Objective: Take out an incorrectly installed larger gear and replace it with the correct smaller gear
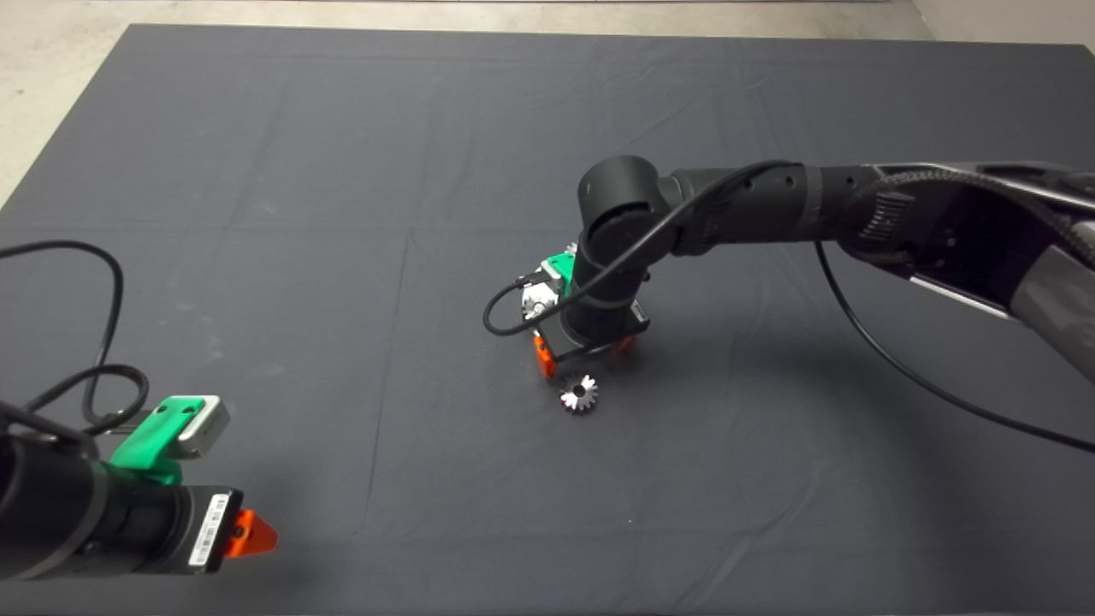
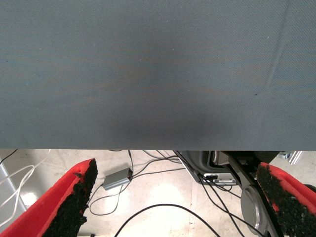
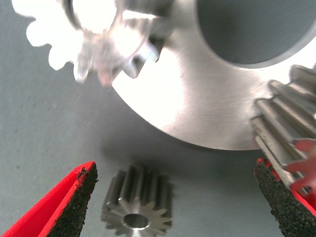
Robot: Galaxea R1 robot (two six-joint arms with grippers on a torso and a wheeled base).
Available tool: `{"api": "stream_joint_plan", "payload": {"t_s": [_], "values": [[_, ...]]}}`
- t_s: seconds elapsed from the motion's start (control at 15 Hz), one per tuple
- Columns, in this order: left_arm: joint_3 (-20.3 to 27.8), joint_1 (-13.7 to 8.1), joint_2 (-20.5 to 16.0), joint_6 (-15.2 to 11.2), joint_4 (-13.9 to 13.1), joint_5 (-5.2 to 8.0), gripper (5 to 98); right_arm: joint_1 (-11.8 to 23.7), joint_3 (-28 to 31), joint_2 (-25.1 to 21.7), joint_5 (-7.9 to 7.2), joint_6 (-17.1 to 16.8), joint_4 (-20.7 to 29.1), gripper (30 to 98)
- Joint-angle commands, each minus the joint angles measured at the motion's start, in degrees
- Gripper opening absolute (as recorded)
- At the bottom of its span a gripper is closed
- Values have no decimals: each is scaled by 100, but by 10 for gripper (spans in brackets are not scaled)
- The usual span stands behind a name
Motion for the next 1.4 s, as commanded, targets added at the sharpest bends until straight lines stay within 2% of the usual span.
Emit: {"api": "stream_joint_plan", "payload": {"t_s": [0.0,0.13,0.67,0.8,0.87,0.93,1.07,1.2,1.33], "values": [[96,-66,2,-34,63,232,839,572,-328,42,-695,-251,-136,840],[78,-66,6,-34,63,232,839,600,-418,24,-703,-341,-127,840],[87,-66,11,-33,63,232,839,600,-393,-89,-703,-350,-127,840],[52,-66,48,-23,63,232,839,600,-255,-108,-703,-288,-118,840],[25,-66,113,-16,63,232,839,600,83,-93,-689,-228,-118,840],[16,-66,178,-16,72,232,839,600,475,-51,-651,-58,-118,840],[-78,-66,231,-1,72,232,839,632,1218,-102,-651,584,-141,840],[-133,-66,239,27,72,232,839,1233,1995,-397,-642,1139,-127,840],[-142,-66,248,27,72,232,839,1496,2134,-618,-648,1188,11,840]]}}
